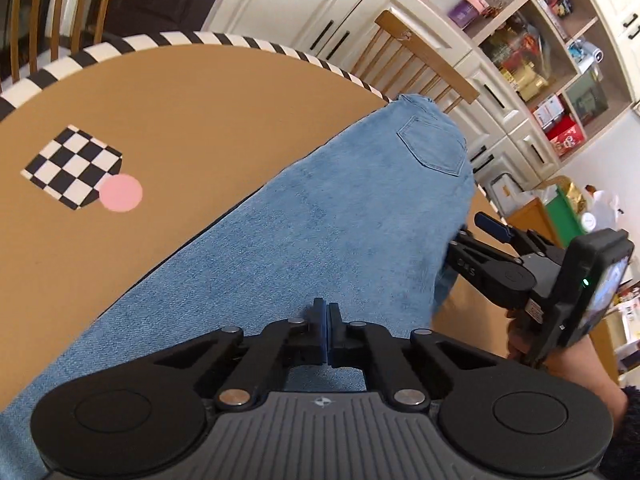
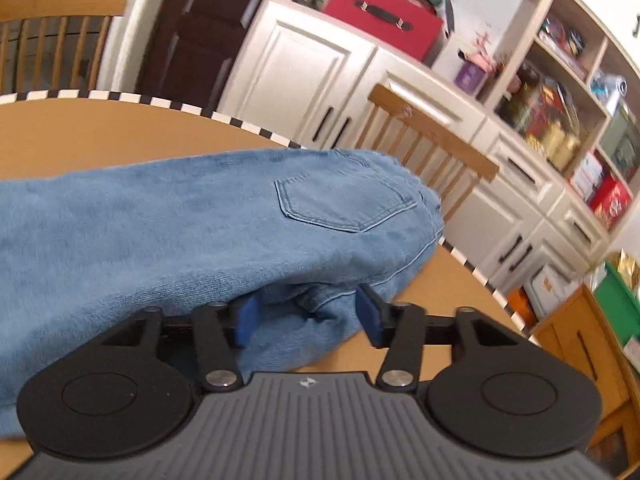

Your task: Fold clothes

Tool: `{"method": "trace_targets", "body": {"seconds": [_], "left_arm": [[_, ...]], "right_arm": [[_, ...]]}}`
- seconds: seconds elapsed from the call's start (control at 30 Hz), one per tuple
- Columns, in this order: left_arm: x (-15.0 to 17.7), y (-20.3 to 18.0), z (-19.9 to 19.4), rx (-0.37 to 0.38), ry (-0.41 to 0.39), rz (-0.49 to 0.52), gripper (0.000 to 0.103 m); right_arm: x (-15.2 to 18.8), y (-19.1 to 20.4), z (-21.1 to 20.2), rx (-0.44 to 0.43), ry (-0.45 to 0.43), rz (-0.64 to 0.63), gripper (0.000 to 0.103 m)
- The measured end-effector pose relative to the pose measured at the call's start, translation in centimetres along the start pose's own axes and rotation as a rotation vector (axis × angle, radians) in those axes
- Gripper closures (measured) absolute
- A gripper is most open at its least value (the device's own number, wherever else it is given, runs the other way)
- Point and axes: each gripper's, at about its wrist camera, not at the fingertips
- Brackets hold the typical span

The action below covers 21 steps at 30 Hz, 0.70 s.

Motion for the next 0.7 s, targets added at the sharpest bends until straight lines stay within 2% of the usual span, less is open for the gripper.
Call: {"method": "trace_targets", "body": {"seconds": [0.07,0.1,0.13,0.17,0.2,0.23,0.3,0.37,0.43,0.53,0.7], "left_arm": [[0.0,-0.4,0.0,-0.012,0.008,0.026,0.100],[0.0,-0.5,0.0,-0.019,0.010,0.041,0.100],[0.0,-0.6,-0.1,-0.022,0.010,0.049,0.100],[0.0,-0.7,-0.1,-0.024,0.010,0.053,0.100],[0.0,-0.6,-0.2,-0.022,0.010,0.049,0.100],[0.0,-0.5,-0.2,-0.019,0.011,0.045,0.100],[0.0,-0.3,-0.2,-0.011,0.014,0.037,0.100],[-0.1,-0.4,-0.1,-0.014,0.016,0.048,0.100],[-0.1,-0.6,0.0,-0.019,0.017,0.061,0.100],[-0.2,-0.5,0.1,-0.016,0.018,0.060,0.100],[-0.3,0.1,0.1,0.002,0.022,0.029,0.100]], "right_arm": [[-0.3,-0.1,-0.2,-0.012,0.001,0.033,0.050],[-0.2,0.3,0.2,0.018,0.014,-0.005,0.046],[0.1,0.9,1.0,0.095,0.024,-0.084,0.037],[0.4,1.4,1.6,0.191,0.011,-0.166,0.036],[0.6,1.6,2.1,0.251,-0.001,-0.224,0.036],[0.6,1.1,2.3,0.244,-0.009,-0.225,0.034],[0.8,0.3,2.4,0.214,-0.022,-0.241,0.035],[1.2,-0.1,1.6,0.180,-0.044,-0.289,0.058],[1.7,-0.5,0.5,0.149,-0.067,-0.331,0.086],[2.5,-1.9,-1.0,0.130,-0.079,-0.317,0.097],[3.7,-3.2,-1.2,0.099,-0.020,-0.295,0.099]]}}
Point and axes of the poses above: each gripper's, at about its wrist camera, not at the fingertips, and z roughly the way its jaws point, y to its left, x to its underside, and after that the axes turned 8 degrees about z, right-handed
